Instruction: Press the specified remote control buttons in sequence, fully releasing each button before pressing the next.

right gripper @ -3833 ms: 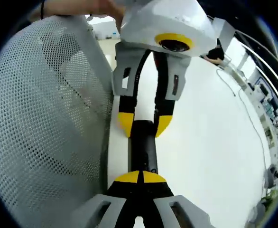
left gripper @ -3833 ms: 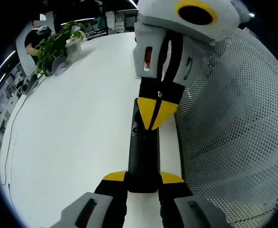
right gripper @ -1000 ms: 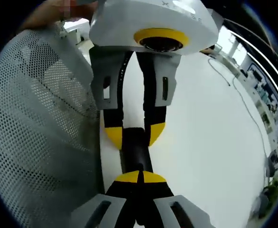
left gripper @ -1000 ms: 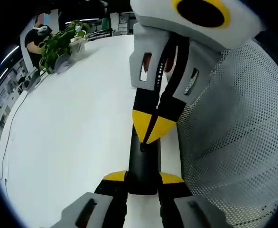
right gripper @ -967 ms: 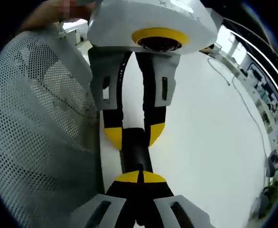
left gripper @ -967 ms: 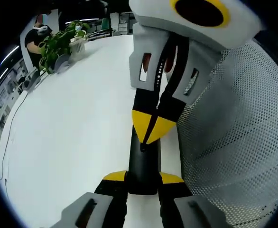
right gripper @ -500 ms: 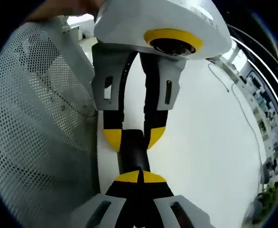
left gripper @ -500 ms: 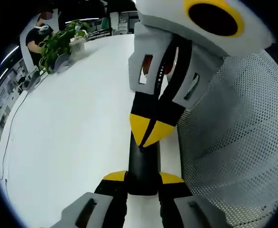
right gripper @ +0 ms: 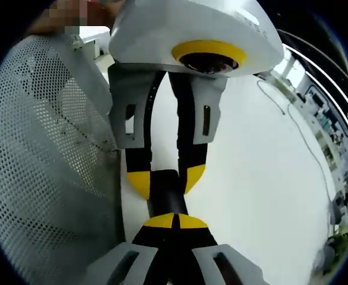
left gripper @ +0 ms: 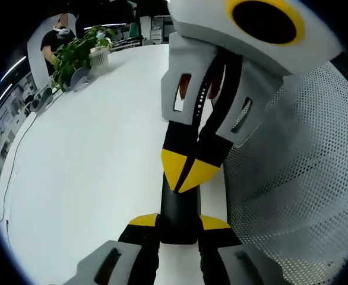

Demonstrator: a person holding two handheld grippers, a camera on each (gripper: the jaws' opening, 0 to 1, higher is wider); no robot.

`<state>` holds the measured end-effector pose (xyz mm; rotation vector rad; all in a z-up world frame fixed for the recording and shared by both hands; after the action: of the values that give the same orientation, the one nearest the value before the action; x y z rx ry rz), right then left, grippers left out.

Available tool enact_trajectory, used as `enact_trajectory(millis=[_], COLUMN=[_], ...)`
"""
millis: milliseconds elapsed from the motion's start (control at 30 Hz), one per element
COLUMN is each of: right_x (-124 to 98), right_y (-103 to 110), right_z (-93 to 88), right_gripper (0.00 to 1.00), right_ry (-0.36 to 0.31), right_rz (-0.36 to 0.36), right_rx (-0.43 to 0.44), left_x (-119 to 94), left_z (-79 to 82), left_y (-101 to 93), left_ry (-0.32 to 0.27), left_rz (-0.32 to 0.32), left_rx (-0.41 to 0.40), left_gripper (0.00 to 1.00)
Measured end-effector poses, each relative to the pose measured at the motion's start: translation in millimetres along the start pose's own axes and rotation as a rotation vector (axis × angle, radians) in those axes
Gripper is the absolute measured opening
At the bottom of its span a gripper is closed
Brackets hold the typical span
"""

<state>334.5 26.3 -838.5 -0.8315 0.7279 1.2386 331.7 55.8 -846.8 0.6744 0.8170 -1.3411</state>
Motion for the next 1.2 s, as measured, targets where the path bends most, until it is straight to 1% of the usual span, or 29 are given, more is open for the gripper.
enact_trajectory(millis=[33, 67, 100, 133, 233, 400, 467, 567, 667, 767, 933, 1100, 1200], right_x=[-0.4, -0.6, -0.7, -0.8, -0.8, -1.5, -1.6, -1.5, -1.7, -2.0, -2.4, -3.0, -4.8], right_y=[1.7, 1.7, 3.4, 4.2, 2.6, 2.8, 2.3, 3.1, 3.2, 2.6, 2.3, 3.1, 6.8], right_z=[-0.3, -0.3, -1.0, -1.6, -0.7, -2.6, -2.8, -2.2, -1.8, -2.2, -1.9, -2.4, -1.2], right_gripper=[0.0, 0.0, 0.0, 0.0, 0.0, 0.0, 0.0, 0.0, 0.0, 0.0, 0.0, 0.0, 0.02], right_ry=[0.007, 0.003, -0.006, -0.005, -0.003, -0.038, -0.053, -0.058, -0.055, -0.065, -0.072, -0.086, -0.093], right_rz=[0.002, -0.007, -0.014, -0.012, -0.003, 0.008, 0.016, 0.02, 0.023, 0.033, 0.048, 0.06, 0.093], right_rx=[-0.016, -0.064, -0.083, -0.07, -0.066, -0.081, -0.066, -0.059, -0.062, -0.045, -0.026, -0.015, 0.034], left_x=[0.2, 0.0, -0.2, -0.1, 0.2, 0.8, 1.3, 2.2, 1.9, 1.8, 2.1, 1.5, 1.1], left_z=[-0.2, -0.4, -0.6, -0.8, -1.0, -0.4, 0.3, 1.1, 0.5, 0.2, 0.3, 0.0, 0.3], left_y=[-0.1, 0.2, 0.2, 0.2, 0.0, -0.5, -0.4, -0.5, -0.3, -0.2, -1.2, -0.9, -1.1], left_ry=[-0.002, -0.005, -0.01, -0.013, -0.018, -0.007, 0.001, 0.023, 0.015, 0.008, 0.022, 0.012, 0.014], left_rz=[-0.001, 0.0, 0.0, 0.001, 0.008, 0.02, 0.023, 0.028, 0.034, 0.034, 0.044, 0.037, 0.037], left_rx=[0.0, -0.004, -0.006, -0.004, -0.003, 0.0, -0.007, -0.006, -0.023, -0.031, -0.026, -0.027, -0.026], left_gripper=[0.24, 0.24, 0.24, 0.24, 0.24, 0.24, 0.24, 0.25, 0.25, 0.25, 0.25, 0.25, 0.25])
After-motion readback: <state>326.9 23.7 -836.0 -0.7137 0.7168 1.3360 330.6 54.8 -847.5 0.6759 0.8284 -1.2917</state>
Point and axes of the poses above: the point that each gripper's makers call its tool centre point, and the gripper's own axes: x roughly forward along the fingers, y roughly to its left, z roughly out of its top, the point moved 2 cm from there along -x, roughly backward along the fingers, and after that the axes turned 1 degree about -y, right-handed, at the moved point
